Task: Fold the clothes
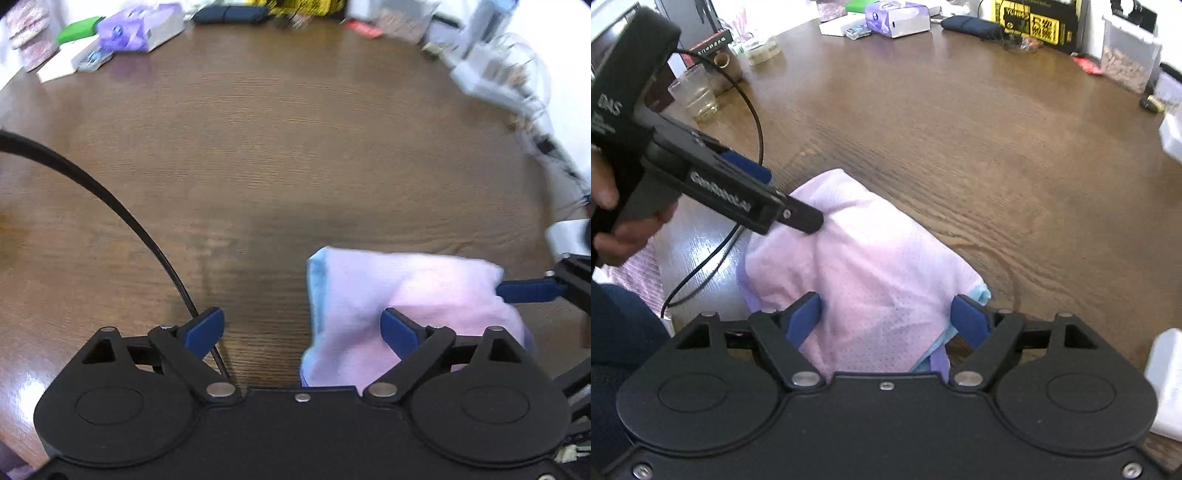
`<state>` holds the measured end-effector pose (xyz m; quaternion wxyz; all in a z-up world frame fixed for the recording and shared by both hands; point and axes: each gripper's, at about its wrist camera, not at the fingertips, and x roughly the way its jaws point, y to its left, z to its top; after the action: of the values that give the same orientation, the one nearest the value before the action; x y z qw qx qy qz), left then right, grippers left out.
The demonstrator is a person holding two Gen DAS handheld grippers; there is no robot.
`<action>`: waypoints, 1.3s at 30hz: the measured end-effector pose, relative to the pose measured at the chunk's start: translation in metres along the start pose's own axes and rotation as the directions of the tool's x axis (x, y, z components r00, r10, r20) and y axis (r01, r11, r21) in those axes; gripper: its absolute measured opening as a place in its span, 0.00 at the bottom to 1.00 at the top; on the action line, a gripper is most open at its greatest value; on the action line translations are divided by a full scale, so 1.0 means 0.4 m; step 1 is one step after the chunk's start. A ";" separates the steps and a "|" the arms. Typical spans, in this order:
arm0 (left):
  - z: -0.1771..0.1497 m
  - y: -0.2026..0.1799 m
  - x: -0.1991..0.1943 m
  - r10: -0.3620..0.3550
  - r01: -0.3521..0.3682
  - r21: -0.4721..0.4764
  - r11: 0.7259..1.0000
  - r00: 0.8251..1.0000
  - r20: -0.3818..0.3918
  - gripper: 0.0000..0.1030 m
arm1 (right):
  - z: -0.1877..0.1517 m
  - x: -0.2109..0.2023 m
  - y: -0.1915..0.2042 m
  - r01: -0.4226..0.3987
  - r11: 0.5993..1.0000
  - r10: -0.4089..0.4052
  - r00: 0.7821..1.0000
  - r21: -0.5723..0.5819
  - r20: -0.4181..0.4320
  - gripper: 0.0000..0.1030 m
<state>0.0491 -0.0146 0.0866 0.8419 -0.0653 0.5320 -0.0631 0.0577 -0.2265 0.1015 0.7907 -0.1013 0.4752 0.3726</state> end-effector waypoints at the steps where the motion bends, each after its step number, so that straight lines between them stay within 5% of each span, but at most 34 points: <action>1: 0.001 0.006 -0.014 -0.058 0.058 0.007 0.998 0.998 0.000 0.89 | -0.001 -0.023 0.007 0.004 1.000 -0.004 1.000 0.021 0.007 0.81; 3: 0.003 0.020 -0.052 -0.184 0.184 0.026 0.982 0.983 -0.009 0.89 | -0.003 -0.067 0.015 0.014 0.996 -0.015 1.000 0.084 0.015 0.83; 5: 0.002 0.021 -0.072 -0.231 0.235 0.080 0.969 0.971 -0.061 0.89 | -0.004 -0.102 0.025 0.039 0.987 -0.042 0.999 0.153 0.017 0.83; 10: -0.020 0.021 -0.133 -0.288 0.304 0.176 0.936 0.951 -0.112 0.89 | -0.002 -0.145 0.057 0.172 0.919 -0.174 0.984 0.354 -0.026 0.83; 16: -0.044 0.042 -0.179 -0.378 0.389 0.151 0.909 0.921 -0.096 0.89 | -0.013 -0.160 0.112 0.311 0.773 -0.300 0.947 0.553 -0.113 0.83; 19: -0.060 0.052 -0.201 -0.403 0.409 0.130 0.903 0.912 -0.074 0.89 | -0.024 -0.165 0.142 0.344 0.749 -0.325 0.935 0.566 -0.139 0.83; 23: -0.066 0.060 -0.220 -0.390 0.392 0.099 0.915 0.920 -0.039 0.89 | -0.028 -0.166 0.174 0.371 0.761 -0.345 0.926 0.533 -0.151 0.83; 29: -0.058 0.067 -0.230 -0.440 0.439 0.036 0.898 0.898 -0.001 0.89 | -0.021 -0.183 0.183 0.391 0.776 -0.368 0.918 0.495 -0.148 0.84; 35: -0.047 0.053 -0.183 -0.336 0.337 0.026 0.941 0.942 -0.018 0.89 | -0.024 -0.190 0.167 0.405 0.775 -0.381 0.912 0.484 -0.154 0.84; 39: -0.040 0.041 -0.152 -0.332 0.332 0.044 0.942 0.943 -0.015 0.89 | -0.020 -0.174 0.155 0.410 0.790 -0.390 0.910 0.456 -0.142 0.84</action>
<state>0.0094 0.0115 0.1311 0.8186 -0.1346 0.5148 -0.2163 -0.0089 -0.2213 0.1670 0.8418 -0.0098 0.5356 0.0666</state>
